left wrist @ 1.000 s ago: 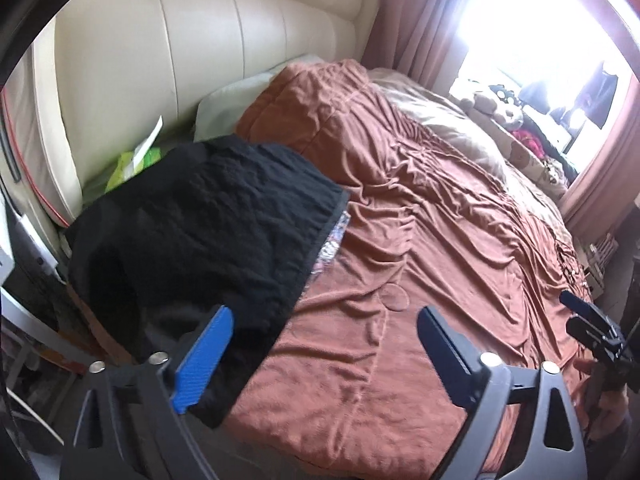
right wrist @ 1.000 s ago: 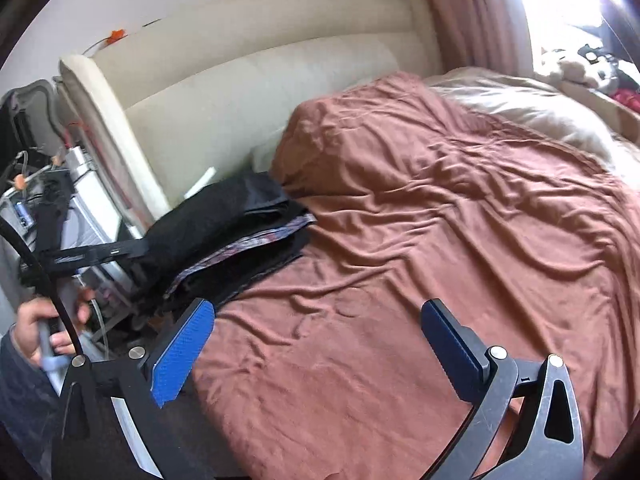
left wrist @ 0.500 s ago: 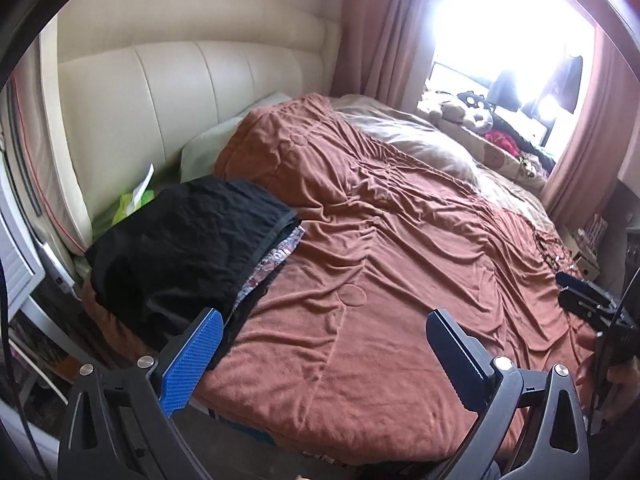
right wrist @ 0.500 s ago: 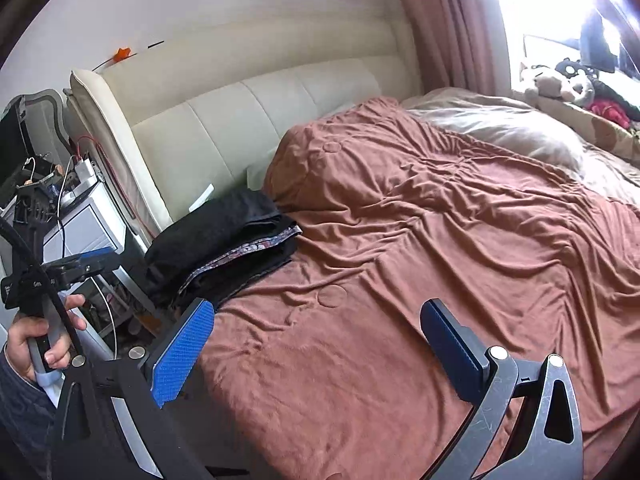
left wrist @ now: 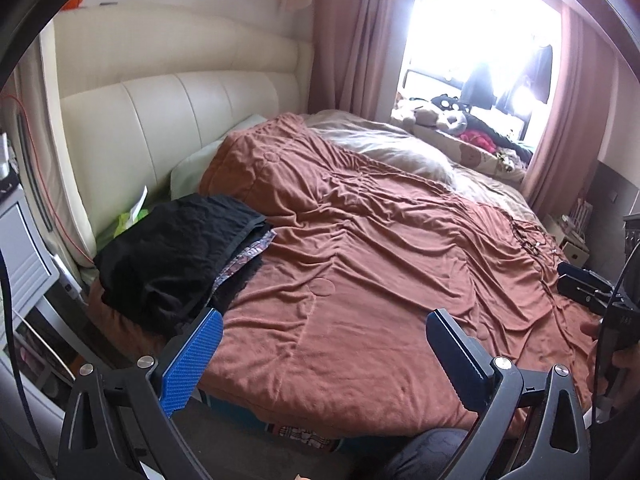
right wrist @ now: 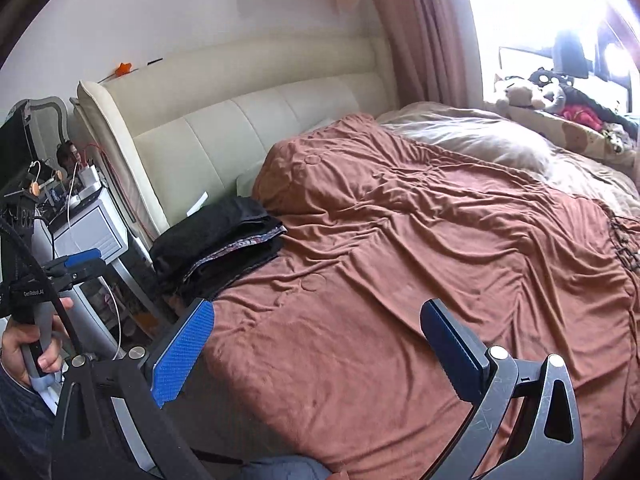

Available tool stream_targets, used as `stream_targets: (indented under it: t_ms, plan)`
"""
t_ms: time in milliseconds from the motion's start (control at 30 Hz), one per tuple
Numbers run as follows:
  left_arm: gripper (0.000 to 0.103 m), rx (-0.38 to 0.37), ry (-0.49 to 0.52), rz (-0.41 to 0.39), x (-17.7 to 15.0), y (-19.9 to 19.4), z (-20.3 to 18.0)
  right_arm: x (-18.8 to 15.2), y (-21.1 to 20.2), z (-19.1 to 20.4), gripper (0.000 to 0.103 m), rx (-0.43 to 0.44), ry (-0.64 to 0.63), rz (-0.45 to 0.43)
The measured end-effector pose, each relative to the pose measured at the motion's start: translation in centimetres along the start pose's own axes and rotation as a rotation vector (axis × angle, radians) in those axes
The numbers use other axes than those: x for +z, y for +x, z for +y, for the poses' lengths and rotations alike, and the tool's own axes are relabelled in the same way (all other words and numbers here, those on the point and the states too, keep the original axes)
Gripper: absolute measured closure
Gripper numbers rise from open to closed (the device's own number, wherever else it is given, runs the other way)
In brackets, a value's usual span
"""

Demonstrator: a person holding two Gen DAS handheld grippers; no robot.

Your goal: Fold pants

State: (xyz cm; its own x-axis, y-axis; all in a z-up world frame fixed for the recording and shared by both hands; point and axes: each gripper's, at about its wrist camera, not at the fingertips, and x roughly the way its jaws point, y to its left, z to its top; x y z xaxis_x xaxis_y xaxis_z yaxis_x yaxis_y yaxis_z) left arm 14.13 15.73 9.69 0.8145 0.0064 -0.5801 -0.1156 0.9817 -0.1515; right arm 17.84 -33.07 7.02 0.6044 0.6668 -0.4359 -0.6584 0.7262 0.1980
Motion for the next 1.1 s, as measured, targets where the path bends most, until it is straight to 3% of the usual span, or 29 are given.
stream_targets:
  t_ms: [667, 1100]
  plan:
    - [0.001, -0.089, 0.069, -0.068, -6.8, -6.3, -7.4, -6.1, -11.2, -0.8, 0.0, -0.01, -0.013, -0.047]
    - [0.0, -0.088, 0.086, -0.094, -12.8, -8.0, -10.3, -12.1, -16.9, -0.8, 0.0, -0.048, -0.039, -0.086]
